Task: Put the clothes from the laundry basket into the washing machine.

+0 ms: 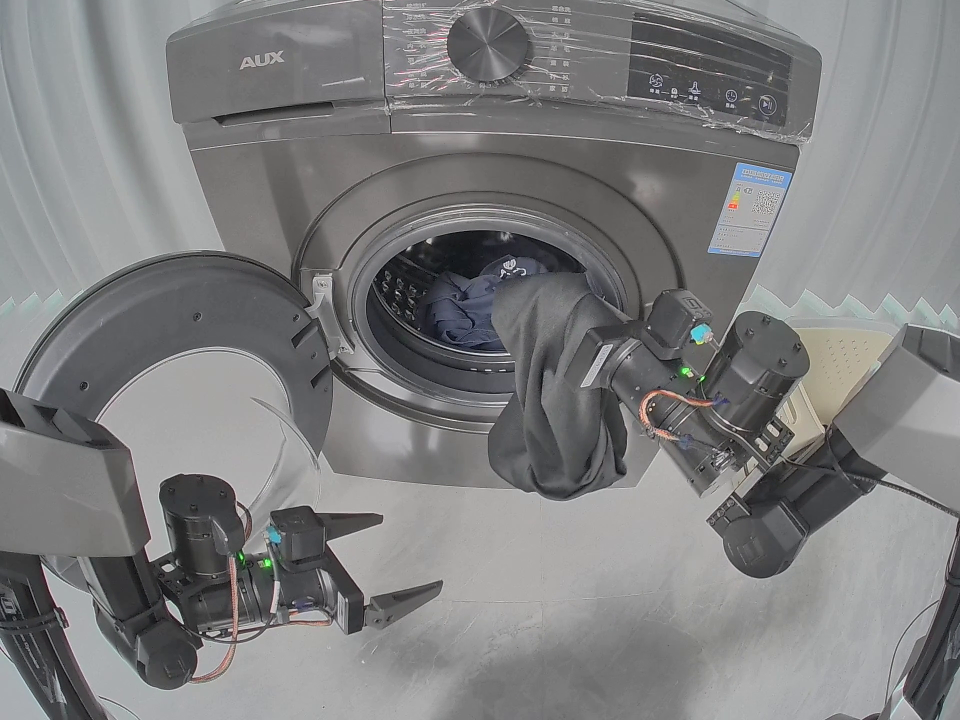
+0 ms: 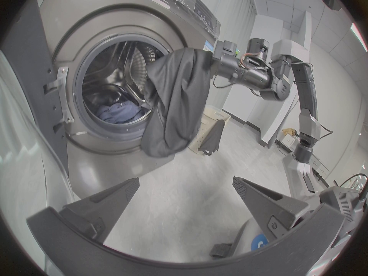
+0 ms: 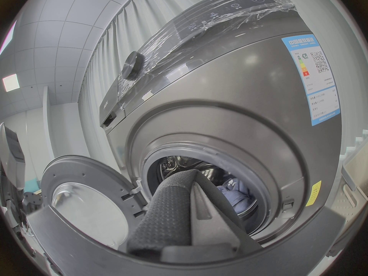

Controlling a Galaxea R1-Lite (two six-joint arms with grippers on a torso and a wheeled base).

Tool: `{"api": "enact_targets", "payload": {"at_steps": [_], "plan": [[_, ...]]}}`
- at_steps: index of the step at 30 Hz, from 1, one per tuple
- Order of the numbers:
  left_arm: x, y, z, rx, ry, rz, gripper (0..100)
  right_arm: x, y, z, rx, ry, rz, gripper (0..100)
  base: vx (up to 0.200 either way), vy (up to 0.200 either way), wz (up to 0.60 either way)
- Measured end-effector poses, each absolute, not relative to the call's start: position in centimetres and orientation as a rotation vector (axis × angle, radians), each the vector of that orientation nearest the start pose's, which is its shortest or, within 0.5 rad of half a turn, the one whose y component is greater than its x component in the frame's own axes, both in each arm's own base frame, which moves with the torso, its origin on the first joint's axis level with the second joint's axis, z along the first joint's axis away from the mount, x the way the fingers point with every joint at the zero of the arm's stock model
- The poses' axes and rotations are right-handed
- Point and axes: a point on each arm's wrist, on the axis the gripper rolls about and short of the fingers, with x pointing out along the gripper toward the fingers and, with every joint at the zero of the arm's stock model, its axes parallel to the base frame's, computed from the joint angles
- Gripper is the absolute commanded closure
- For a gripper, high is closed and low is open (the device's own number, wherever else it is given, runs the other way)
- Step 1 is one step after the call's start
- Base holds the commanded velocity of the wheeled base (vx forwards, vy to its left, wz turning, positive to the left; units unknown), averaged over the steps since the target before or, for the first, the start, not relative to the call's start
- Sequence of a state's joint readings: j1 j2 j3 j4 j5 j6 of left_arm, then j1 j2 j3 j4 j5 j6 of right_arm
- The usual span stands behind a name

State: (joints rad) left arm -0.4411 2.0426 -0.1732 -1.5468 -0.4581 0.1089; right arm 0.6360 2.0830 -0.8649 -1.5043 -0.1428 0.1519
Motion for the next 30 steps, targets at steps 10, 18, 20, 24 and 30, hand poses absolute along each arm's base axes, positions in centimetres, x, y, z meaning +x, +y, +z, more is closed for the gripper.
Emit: {"api": "enact_targets", "payload": {"at_steps": [10,18,20,24,30], "plan": [[25.1,-14.0,7.0,0.042,0.139,-0.884,0,28.7,23.6,14.8,0.249,-0.197,0.569,100,0.0,0.0,0.0],[26.5,-15.7,7.3,0.013,0.095,-0.89,0,27.7,24.7,14.7,0.253,-0.187,0.6,100,0.0,0.0,0.0],[27.1,-16.0,7.5,0.008,0.076,-0.888,0,27.4,25.1,14.7,0.255,-0.185,0.606,100,0.0,0.0,0.0],[27.7,-16.7,7.7,0.003,0.052,-0.896,0,26.9,25.8,14.5,0.256,-0.176,0.622,100,0.0,0.0,0.0],[28.2,-17.2,7.8,0.001,0.034,-0.904,0,26.6,26.5,13.9,0.255,-0.161,0.638,100,0.0,0.0,0.0]]}}
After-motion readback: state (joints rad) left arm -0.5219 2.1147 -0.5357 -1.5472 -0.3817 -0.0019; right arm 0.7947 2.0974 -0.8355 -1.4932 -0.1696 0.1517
